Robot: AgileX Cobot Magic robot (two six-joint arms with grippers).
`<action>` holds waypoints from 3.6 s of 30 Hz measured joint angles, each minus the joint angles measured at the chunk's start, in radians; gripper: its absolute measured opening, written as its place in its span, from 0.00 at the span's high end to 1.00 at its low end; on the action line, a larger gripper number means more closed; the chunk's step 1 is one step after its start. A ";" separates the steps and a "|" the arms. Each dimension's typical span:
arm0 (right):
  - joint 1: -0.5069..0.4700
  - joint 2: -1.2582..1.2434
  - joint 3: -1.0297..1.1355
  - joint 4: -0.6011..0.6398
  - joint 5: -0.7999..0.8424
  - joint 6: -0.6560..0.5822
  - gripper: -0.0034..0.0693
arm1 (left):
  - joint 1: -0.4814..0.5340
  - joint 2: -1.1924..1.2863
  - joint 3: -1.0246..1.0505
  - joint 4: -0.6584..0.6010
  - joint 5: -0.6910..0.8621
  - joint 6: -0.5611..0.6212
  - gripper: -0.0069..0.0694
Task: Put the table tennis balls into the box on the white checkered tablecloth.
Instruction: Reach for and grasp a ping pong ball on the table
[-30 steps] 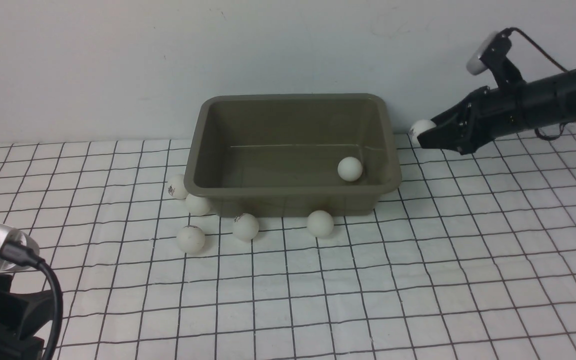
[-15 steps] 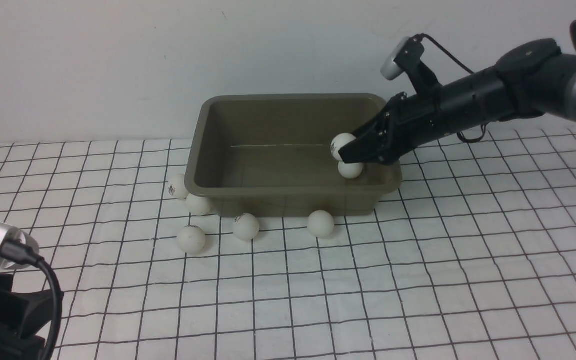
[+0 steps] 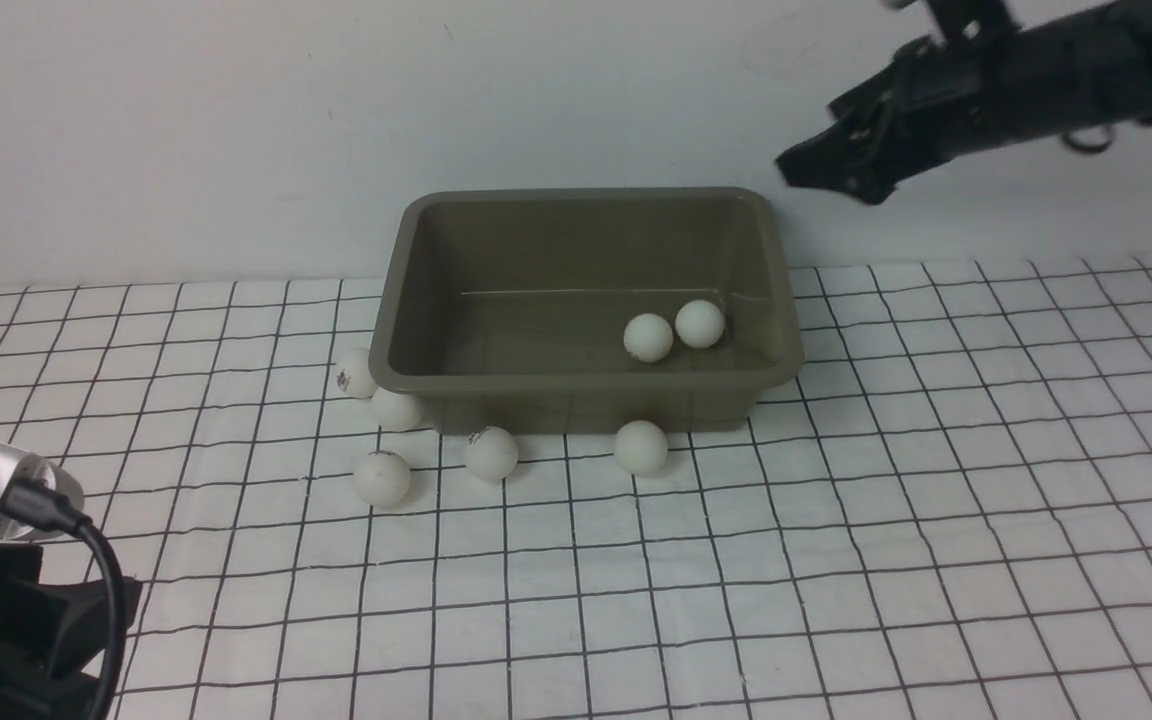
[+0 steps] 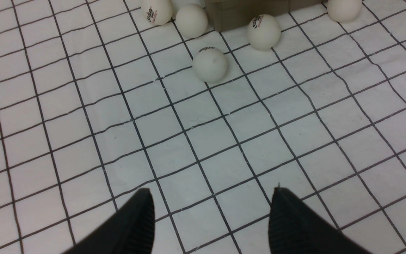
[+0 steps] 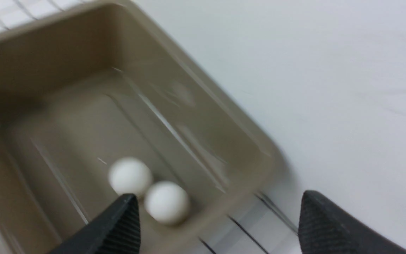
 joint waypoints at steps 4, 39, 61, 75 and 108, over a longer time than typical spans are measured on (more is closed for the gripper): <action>-0.019 -0.132 0.000 -0.316 -0.018 0.330 0.21 | 0.000 0.000 0.000 -0.006 0.000 0.000 0.39; 0.187 -0.531 0.006 -0.652 0.437 1.020 0.21 | 0.000 0.000 0.000 -0.034 0.000 0.000 0.39; 0.558 -0.564 0.771 -0.623 -0.177 1.085 0.21 | 0.000 0.000 0.000 -0.034 0.009 0.001 0.39; 0.617 -0.221 0.796 -0.616 -0.574 1.088 0.21 | 0.000 0.000 0.000 -0.034 0.010 0.008 0.39; 0.567 0.040 0.671 -0.499 -0.907 1.145 0.21 | 0.000 0.000 0.000 -0.034 0.022 0.009 0.39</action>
